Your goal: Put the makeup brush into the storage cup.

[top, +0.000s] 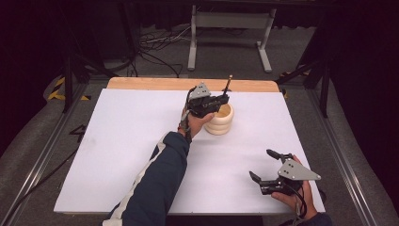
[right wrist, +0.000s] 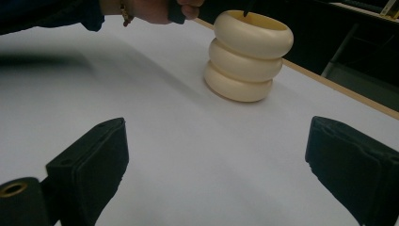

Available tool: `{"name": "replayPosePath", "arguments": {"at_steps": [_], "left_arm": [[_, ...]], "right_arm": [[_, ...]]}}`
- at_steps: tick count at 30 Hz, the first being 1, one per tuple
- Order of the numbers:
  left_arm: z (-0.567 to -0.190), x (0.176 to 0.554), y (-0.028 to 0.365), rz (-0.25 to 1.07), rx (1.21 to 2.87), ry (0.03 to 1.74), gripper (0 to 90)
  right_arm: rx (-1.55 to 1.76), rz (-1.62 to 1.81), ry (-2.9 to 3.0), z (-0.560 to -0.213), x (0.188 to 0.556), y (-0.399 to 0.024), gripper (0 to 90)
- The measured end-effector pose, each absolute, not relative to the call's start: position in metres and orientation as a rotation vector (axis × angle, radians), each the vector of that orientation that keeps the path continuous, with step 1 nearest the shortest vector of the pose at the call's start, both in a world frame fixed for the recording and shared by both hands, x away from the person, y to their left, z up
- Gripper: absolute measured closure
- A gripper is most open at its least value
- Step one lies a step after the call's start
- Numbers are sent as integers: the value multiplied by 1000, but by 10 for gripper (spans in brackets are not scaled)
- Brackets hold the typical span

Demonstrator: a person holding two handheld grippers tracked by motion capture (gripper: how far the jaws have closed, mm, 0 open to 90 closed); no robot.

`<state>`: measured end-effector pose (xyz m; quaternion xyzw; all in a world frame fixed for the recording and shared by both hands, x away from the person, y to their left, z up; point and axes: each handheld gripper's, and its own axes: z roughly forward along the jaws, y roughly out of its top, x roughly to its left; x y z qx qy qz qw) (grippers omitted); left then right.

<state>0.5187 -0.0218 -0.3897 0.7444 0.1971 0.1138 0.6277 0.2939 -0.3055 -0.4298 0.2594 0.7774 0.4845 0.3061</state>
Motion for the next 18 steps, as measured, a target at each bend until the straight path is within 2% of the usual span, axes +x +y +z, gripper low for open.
{"name": "replayPosePath", "arguments": {"at_steps": [18], "left_arm": [[-402, 515, -18, 257, 1725, 425, 832]], "right_arm": [[682, 1274, 2059, -430, 294, -305, 74]]}}
